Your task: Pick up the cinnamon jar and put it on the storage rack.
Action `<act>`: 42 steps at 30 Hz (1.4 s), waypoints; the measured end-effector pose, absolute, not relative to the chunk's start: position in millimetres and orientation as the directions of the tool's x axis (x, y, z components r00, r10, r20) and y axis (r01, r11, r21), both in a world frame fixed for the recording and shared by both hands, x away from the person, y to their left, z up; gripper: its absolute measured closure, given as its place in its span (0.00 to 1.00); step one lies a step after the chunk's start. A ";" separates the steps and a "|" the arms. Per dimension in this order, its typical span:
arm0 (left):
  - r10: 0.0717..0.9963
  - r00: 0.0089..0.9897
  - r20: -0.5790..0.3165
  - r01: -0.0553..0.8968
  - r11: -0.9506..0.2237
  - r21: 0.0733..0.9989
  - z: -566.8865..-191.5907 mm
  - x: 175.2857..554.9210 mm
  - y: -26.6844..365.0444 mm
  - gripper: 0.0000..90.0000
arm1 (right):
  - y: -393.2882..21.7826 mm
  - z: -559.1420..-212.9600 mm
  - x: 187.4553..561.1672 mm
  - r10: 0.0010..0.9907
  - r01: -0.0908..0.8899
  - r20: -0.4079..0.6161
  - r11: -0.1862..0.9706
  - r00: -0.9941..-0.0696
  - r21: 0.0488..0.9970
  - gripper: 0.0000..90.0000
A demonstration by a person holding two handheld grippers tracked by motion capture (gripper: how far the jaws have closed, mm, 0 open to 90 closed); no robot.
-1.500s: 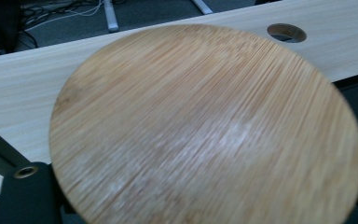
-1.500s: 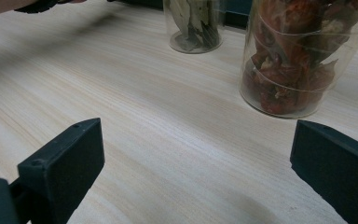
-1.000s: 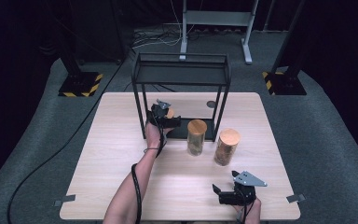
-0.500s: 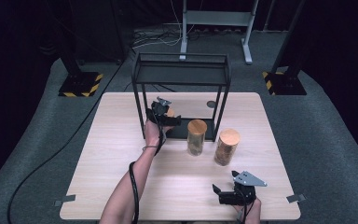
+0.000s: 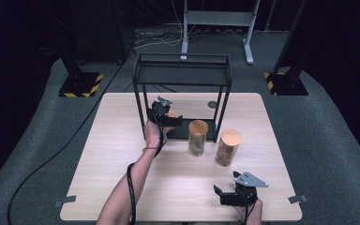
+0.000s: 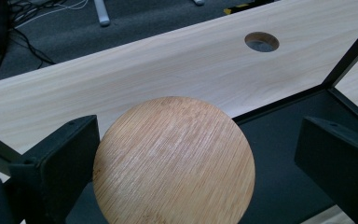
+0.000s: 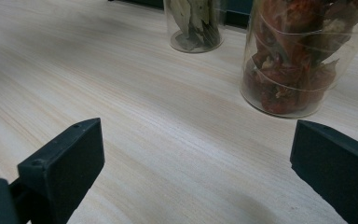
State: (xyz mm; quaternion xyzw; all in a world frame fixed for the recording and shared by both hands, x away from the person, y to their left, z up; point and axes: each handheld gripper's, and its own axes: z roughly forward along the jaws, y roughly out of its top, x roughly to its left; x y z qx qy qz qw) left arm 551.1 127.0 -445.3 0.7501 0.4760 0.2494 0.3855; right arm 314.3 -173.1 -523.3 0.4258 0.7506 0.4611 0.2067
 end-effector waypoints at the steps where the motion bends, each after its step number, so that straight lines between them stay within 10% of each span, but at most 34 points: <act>1: 0.907 0.422 0.010 0.520 -0.251 0.817 -445.3 549.9 127.1 0.00 | -173.0 -523.3 314.3 0.830 0.448 0.081 0.213 -0.552 0.868 0.02; 42: 0.829 0.552 0.088 0.380 -0.344 0.859 -444.3 463.3 155.1 0.00 | -172.0 -523.4 314.7 0.833 0.452 0.076 0.219 -0.549 0.865 0.02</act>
